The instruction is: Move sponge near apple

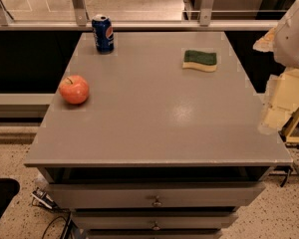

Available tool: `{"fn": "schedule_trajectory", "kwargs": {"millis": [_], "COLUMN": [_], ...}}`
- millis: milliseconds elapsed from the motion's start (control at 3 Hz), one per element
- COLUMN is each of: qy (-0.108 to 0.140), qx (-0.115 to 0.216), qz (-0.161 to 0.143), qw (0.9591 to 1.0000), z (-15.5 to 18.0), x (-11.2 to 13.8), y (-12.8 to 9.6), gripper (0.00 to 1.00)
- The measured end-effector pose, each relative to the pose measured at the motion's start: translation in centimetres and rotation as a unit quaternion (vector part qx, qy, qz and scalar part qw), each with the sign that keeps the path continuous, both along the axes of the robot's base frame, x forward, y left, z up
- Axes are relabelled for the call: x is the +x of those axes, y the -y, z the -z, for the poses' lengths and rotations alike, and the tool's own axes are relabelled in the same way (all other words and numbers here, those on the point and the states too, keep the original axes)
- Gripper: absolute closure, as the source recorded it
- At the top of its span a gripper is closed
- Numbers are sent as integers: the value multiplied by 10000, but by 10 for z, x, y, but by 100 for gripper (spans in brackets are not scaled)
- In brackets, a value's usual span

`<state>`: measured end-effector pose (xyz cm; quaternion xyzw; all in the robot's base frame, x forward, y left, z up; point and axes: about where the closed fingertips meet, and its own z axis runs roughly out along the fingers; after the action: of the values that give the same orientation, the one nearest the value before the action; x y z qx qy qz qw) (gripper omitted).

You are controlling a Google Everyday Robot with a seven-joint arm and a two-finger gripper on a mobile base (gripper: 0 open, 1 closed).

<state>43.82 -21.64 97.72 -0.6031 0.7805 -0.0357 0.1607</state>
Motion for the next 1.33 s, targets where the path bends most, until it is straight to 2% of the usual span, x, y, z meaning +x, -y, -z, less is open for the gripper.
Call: {"fn": "schedule_trajectory", "kwargs": {"millis": [333,667,1000,1333], "qy": [1,269,671,1103], "qx": [0,150,660,1613], "qz": [0,56,165,254], "qw": [10000,9995,9954,9804], "z": [0,2,20,39], "x": [0,18,55,100], "y": [0,1,8,2], "gripper": [0,0,0,0]}}
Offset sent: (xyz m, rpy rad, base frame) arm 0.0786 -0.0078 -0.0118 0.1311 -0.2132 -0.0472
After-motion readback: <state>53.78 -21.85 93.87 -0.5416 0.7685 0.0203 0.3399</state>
